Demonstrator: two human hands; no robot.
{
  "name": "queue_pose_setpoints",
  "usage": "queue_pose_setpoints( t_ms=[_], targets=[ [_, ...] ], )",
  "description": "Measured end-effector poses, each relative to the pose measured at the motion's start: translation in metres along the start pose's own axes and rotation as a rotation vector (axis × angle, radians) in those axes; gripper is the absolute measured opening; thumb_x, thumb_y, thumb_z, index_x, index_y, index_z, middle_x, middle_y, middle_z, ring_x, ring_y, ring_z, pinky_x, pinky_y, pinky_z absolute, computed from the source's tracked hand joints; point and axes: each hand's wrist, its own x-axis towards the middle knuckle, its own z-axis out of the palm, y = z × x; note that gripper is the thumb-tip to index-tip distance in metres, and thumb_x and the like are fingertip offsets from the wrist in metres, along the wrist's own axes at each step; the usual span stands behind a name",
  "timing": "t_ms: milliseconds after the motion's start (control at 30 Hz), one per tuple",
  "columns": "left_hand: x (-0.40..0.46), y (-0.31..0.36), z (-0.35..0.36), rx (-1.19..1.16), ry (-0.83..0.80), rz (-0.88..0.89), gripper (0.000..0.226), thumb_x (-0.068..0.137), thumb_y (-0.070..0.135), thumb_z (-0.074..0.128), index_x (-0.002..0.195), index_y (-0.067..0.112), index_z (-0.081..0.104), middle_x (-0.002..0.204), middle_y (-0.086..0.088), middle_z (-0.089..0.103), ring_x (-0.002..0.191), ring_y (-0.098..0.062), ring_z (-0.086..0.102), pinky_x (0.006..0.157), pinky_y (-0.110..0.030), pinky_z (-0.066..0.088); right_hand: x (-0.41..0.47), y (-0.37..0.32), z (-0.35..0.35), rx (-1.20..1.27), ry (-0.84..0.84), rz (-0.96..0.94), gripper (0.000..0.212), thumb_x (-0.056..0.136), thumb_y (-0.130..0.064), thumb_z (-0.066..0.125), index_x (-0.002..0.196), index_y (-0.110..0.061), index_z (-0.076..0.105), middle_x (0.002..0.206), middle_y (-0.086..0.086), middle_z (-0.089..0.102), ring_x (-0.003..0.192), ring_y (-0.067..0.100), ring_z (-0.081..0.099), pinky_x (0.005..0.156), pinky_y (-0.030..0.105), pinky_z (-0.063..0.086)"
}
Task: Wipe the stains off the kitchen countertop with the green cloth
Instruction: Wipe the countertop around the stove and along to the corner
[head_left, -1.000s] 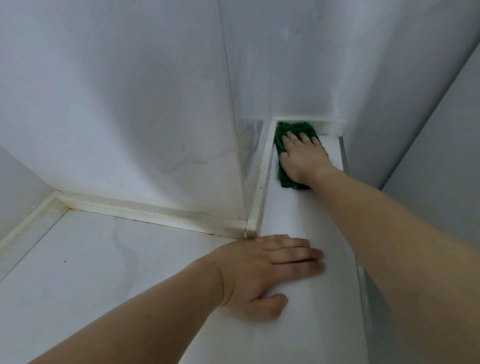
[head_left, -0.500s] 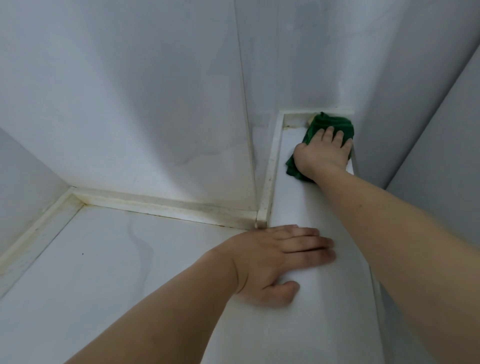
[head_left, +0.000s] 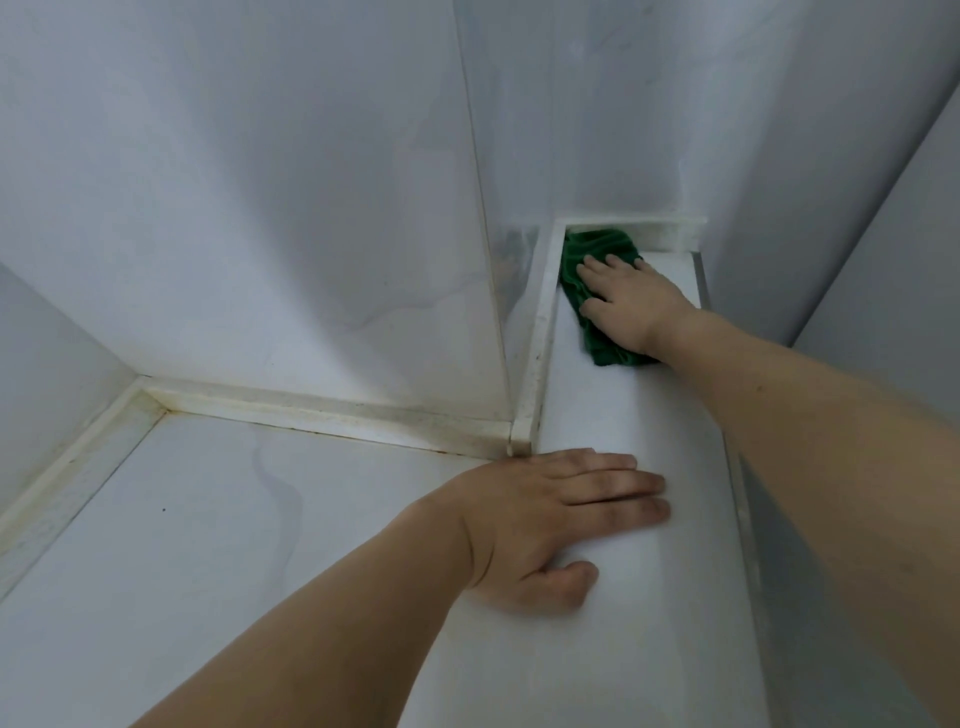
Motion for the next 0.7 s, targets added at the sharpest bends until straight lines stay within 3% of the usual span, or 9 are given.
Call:
queue_pose_setpoints(
  t_ms=[100,233,400,700],
  targets=[
    [0.0,0.0,-0.001,0.003,-0.012,-0.003,0.067,0.092,0.034,0.035,0.154,0.01,0.03,0.162,-0.007,0.026,0.152,-0.021,0.015,0.122,-0.041,0.017,0.0,0.0,0.003,0.014,0.005,0.056,0.06,0.099,-0.035,0.025,0.155,-0.018,0.01,0.163,0.0,0.007,0.149,0.019,0.006,0.12,0.04,0.004],
    [-0.001,0.0,-0.002,0.007,-0.038,-0.016,0.067,0.093,0.035,0.034,0.155,0.011,0.027,0.163,-0.006,0.023,0.152,-0.02,0.012,0.122,-0.042,0.017,-0.01,0.0,0.007,0.056,0.067,0.363,0.065,0.096,-0.037,0.021,0.155,-0.012,0.011,0.163,0.004,0.006,0.149,0.024,0.005,0.12,0.045,0.002],
    [-0.001,-0.001,-0.001,-0.002,-0.017,-0.006,0.066,0.093,0.034,0.035,0.154,0.01,0.03,0.162,-0.007,0.025,0.152,-0.021,0.015,0.122,-0.041,0.017,-0.014,-0.006,0.012,0.072,0.075,0.586,0.073,0.095,-0.044,0.019,0.153,-0.002,0.002,0.161,0.017,-0.004,0.148,0.033,-0.003,0.12,0.047,0.001],
    [-0.001,0.0,0.002,-0.031,0.01,-0.007,0.066,0.092,0.033,0.036,0.153,0.011,0.033,0.161,-0.007,0.028,0.151,-0.022,0.017,0.121,-0.043,0.02,-0.005,0.004,0.01,-0.024,0.06,0.408,0.07,0.095,-0.043,0.019,0.154,-0.007,0.01,0.162,0.012,0.007,0.148,0.032,0.007,0.12,0.046,0.0]
  ],
)
